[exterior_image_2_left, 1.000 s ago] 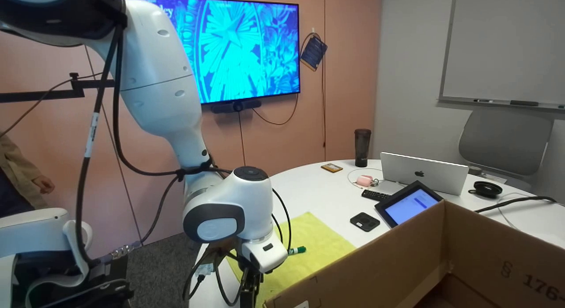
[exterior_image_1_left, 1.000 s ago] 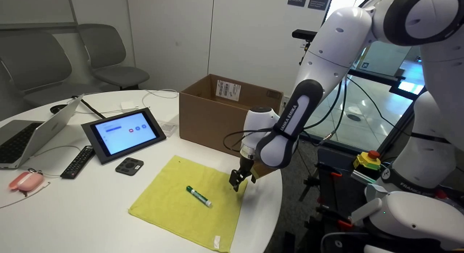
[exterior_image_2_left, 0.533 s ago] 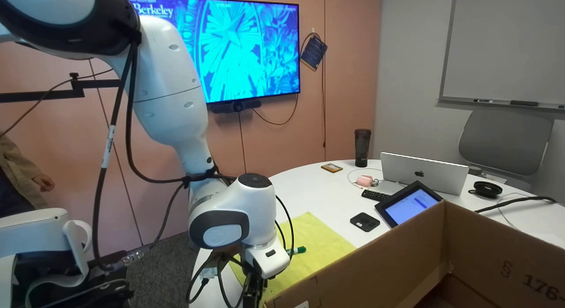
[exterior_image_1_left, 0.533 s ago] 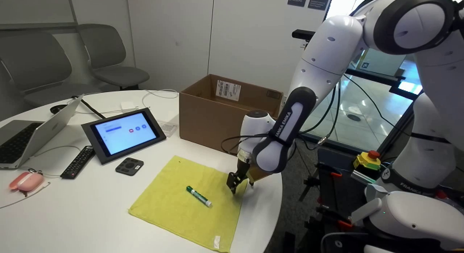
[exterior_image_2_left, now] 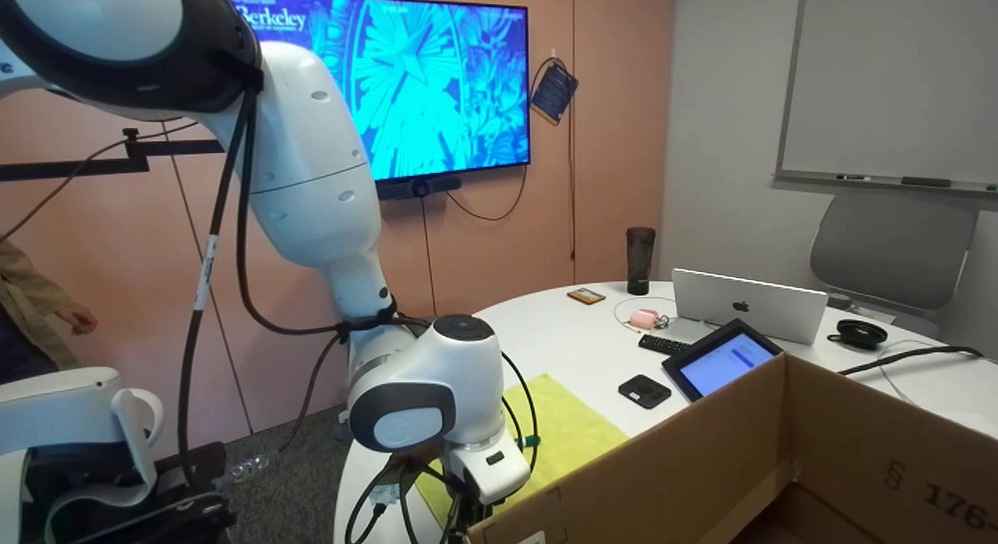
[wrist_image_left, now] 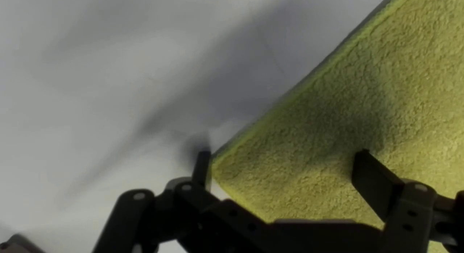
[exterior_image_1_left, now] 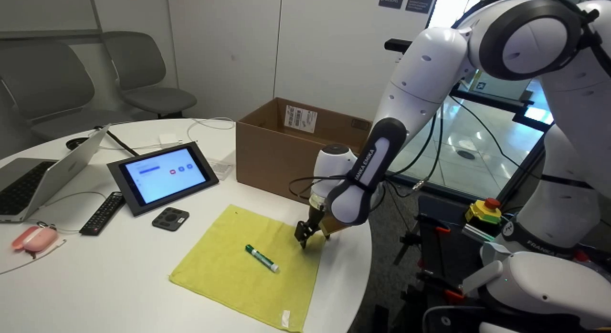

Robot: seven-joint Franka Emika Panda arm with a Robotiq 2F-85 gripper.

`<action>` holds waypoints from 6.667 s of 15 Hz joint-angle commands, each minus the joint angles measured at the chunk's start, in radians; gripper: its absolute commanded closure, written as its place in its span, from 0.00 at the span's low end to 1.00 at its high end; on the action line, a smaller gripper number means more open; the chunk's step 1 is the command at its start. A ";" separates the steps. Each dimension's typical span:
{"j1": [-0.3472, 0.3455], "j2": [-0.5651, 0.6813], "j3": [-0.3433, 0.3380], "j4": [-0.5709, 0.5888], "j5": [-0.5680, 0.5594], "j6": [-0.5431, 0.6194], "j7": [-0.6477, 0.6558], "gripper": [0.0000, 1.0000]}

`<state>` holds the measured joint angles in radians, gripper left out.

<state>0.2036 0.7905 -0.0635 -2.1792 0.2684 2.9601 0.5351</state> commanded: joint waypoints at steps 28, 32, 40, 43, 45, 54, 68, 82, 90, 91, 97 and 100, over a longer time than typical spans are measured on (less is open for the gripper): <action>0.066 -0.157 0.047 0.045 -0.054 -0.151 -0.071 1.00; 0.149 -0.144 0.062 0.110 -0.118 -0.163 -0.071 1.00; 0.338 -0.024 0.065 0.227 -0.268 -0.276 -0.061 1.00; 0.353 -0.013 0.073 0.240 -0.284 -0.290 -0.073 0.74; 0.363 -0.013 0.068 0.242 -0.296 -0.289 -0.077 0.60; 0.340 -0.100 0.031 0.257 -0.317 -0.238 -0.065 0.00; 0.134 0.155 0.024 0.620 -0.164 -0.371 0.011 0.00; 0.117 0.397 -0.027 0.956 -0.135 -0.480 0.406 0.00; 0.115 0.453 -0.030 1.015 -0.165 -0.555 0.472 0.03; 0.114 0.454 -0.030 1.020 -0.168 -0.565 0.475 0.21; 0.104 0.449 -0.020 1.044 -0.168 -0.609 0.469 0.64; 0.103 0.443 -0.017 1.049 -0.170 -0.616 0.466 0.88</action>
<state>0.3093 1.2083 -0.0841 -1.1745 0.1210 2.3650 0.9798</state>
